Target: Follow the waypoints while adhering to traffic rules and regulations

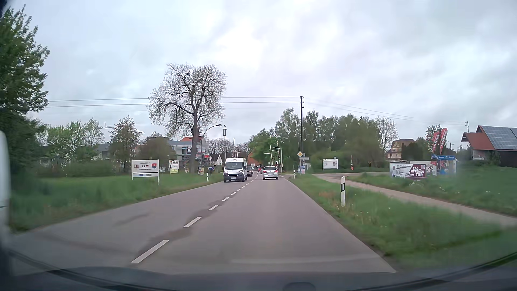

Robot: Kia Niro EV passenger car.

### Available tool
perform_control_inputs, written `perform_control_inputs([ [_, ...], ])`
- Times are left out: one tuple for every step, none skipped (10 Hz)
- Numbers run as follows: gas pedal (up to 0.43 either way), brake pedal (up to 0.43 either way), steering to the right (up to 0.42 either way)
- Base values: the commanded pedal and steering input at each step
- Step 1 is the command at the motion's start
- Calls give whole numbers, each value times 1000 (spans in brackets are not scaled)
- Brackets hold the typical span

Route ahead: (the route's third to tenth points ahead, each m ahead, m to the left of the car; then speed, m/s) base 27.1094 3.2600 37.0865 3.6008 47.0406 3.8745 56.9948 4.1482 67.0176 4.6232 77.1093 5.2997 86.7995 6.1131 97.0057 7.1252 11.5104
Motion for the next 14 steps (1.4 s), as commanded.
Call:
perform_control_inputs([
  [0, 0, -2],
  [0, 0, -2],
  [0, 0, -2],
  [0, 0, -2],
  [0, 0, -4],
  [0, 0, -7],
  [0, 0, -7],
  [0, 0, -6],
  [0, 0, -4],
  [0, 0, -4],
  [0, 0, -4],
  [0, 0, -4],
  [0, 0, -4],
  [0, 0, -4],
])
